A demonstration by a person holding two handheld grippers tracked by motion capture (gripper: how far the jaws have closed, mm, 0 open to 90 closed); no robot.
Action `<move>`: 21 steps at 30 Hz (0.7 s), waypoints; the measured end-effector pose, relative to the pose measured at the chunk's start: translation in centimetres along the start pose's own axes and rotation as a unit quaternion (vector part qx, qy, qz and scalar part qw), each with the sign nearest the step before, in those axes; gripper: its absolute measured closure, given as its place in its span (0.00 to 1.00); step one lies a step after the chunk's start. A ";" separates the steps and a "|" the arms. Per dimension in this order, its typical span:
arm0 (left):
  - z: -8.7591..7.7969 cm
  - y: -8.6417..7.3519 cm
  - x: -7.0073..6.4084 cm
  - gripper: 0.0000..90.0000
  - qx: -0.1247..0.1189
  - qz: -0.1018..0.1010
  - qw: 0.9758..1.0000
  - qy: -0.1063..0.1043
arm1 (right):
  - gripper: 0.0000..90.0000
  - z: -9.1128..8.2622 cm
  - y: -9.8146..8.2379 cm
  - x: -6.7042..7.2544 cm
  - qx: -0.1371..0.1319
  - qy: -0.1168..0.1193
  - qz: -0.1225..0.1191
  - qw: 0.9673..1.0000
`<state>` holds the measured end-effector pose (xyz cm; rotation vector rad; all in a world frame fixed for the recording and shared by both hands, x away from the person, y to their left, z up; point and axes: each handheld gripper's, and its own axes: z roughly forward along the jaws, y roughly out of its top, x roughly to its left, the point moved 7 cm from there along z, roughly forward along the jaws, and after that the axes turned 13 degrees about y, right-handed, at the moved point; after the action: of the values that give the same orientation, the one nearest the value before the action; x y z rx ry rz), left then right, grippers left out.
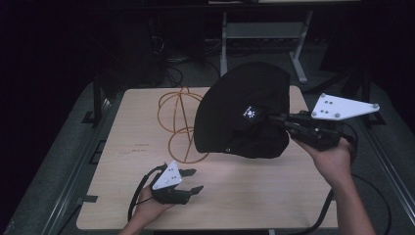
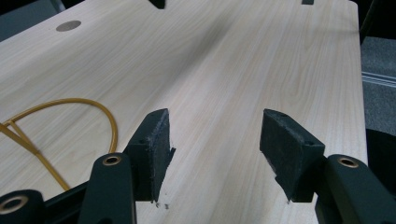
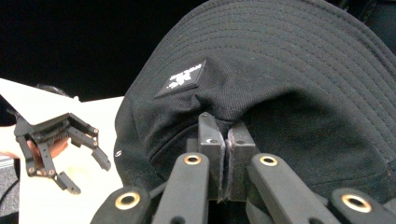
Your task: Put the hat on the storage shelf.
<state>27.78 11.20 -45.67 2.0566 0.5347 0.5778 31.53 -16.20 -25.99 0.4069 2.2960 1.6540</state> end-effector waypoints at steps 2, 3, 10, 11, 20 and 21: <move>0.1 0.0 0.0 0.47 -0.003 0.003 1.000 0.000 | 0.98 0.3 0.4 -0.1 -0.001 0.003 -0.002 1.000; 0.0 0.0 -0.1 0.47 -0.003 0.003 1.000 -0.001 | 0.98 0.4 0.6 -0.1 -0.001 0.004 -0.003 1.000; 0.0 0.0 0.0 0.47 -0.004 0.007 1.000 0.000 | 0.98 1.4 1.6 -0.5 0.000 0.013 -0.005 1.000; 0.0 0.0 0.0 0.47 -0.004 0.008 1.000 0.001 | 0.98 1.5 1.7 -0.5 0.000 0.015 -0.004 1.000; 0.1 -0.1 -0.1 0.46 -0.001 0.009 1.000 -0.001 | 0.97 3.1 2.6 -1.0 -0.005 0.030 0.002 1.000; 0.1 -0.1 -0.1 0.46 -0.001 0.008 1.000 -0.002 | 0.97 3.3 2.7 -1.0 -0.005 0.032 0.003 0.999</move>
<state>27.72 11.13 -45.80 2.0617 0.5153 0.5839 33.92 -12.86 -24.35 0.3639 2.3332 1.7025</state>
